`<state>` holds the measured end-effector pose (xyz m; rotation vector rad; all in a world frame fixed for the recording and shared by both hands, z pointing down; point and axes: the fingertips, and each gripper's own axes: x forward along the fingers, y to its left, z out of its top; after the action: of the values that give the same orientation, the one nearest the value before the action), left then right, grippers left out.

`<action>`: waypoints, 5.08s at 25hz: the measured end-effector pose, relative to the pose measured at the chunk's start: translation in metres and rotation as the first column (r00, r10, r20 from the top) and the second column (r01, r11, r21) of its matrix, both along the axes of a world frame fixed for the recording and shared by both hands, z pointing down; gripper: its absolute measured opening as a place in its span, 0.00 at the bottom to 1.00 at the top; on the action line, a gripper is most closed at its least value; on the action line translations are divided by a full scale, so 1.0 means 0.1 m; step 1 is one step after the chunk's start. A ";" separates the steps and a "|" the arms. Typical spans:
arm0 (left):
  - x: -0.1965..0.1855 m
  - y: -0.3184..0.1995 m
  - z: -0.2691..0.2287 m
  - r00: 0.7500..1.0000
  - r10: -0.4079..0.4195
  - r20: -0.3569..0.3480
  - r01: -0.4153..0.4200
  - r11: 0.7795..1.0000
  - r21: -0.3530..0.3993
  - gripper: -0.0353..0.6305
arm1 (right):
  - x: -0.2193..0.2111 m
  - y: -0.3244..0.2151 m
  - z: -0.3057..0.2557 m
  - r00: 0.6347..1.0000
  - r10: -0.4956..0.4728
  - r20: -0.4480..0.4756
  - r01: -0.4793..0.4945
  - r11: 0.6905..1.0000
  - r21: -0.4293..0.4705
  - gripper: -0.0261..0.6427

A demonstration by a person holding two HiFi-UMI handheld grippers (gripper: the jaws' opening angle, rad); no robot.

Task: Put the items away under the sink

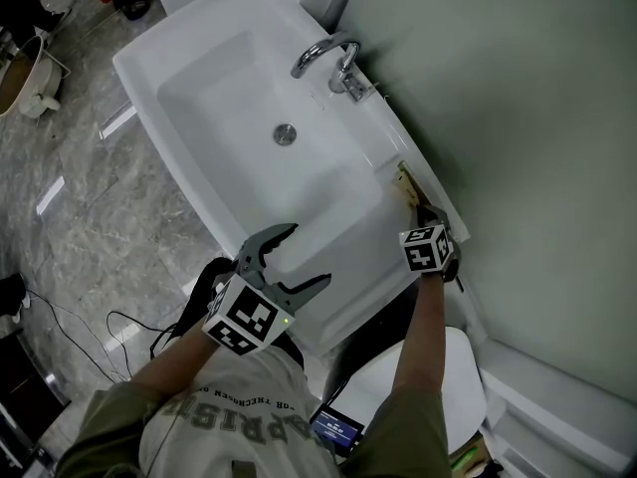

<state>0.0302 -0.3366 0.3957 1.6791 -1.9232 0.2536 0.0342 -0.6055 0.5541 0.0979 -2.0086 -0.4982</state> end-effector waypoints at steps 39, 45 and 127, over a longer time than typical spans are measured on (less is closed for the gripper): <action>-0.07 1.30 0.10 0.902 0.432 -0.005 -0.432 0.901 -0.031 0.61 | 0.58 2.16 -1.00 0.928 0.342 0.151 -0.340 0.940 -0.039 0.04; 0.14 1.48 0.13 0.896 0.443 0.011 -0.442 0.896 -0.047 0.61 | 0.79 2.56 -1.02 0.903 0.388 0.182 -0.379 0.922 -0.085 0.04; -0.07 3.08 2.26 0.923 0.385 -0.011 -0.383 0.914 -0.135 0.61 | 0.50 4.40 2.11 0.952 0.295 0.077 -0.298 0.954 0.024 0.04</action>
<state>0.0232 -0.0288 0.6216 1.9551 -1.5315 0.5379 0.0841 -0.1652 0.7649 0.4396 -2.0109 -0.3407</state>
